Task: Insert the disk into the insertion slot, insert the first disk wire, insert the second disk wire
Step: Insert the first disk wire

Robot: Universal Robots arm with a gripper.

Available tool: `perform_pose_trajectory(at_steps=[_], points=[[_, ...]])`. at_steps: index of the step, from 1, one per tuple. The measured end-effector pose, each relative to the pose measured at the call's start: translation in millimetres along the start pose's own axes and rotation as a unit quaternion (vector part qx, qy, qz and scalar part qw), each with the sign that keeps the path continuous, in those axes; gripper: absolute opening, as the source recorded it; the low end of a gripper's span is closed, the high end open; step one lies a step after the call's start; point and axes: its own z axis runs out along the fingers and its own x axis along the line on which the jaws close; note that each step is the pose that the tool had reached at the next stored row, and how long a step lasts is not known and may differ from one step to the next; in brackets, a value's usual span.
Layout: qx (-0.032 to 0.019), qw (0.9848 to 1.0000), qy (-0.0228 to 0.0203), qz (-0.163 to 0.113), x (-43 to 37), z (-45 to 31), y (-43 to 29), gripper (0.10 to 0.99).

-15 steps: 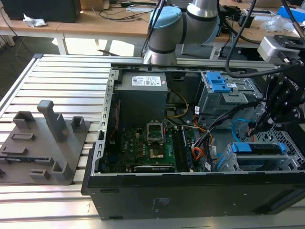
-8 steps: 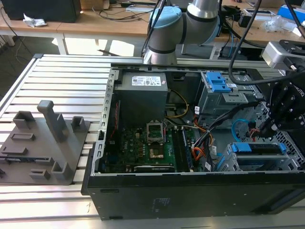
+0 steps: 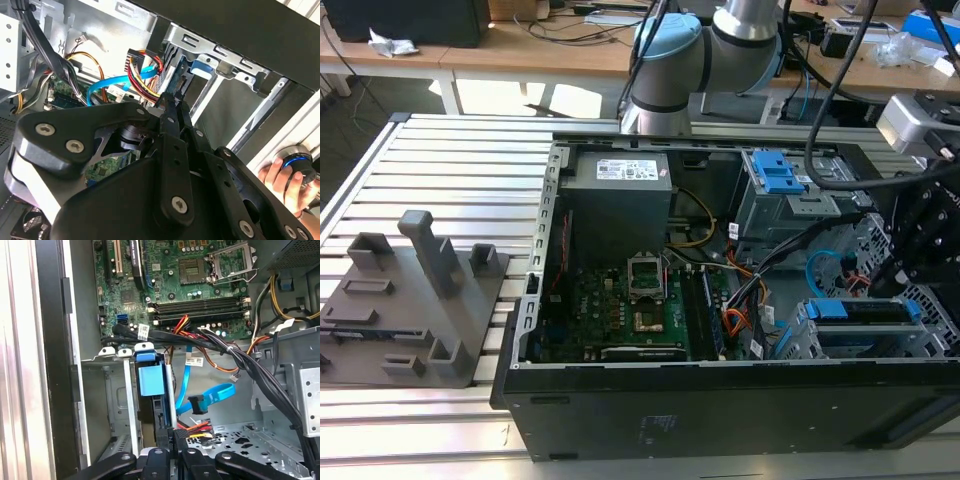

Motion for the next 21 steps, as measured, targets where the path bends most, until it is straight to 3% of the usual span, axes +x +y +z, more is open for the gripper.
perform_pose_trajectory(at_steps=[7, 9, 10, 11, 21], points=[[-0.0001, 1.0, -0.0004, 0.0, 7.2, 0.4, -0.9, 0.161], [-0.0006, 1.0, -0.0053, 0.0, 7.3, 0.7, -1.0, 0.161], [-0.0014, 0.9999, -0.0118, -0.001, 7.6, 1.0, -1.2, 0.161], [-0.0016, 0.9999, -0.0138, -0.001, 7.8, 1.1, -1.9, 0.161], [-0.0019, 0.9999, -0.0154, -0.003, 8.3, 7.2, -6.6, 0.161]])
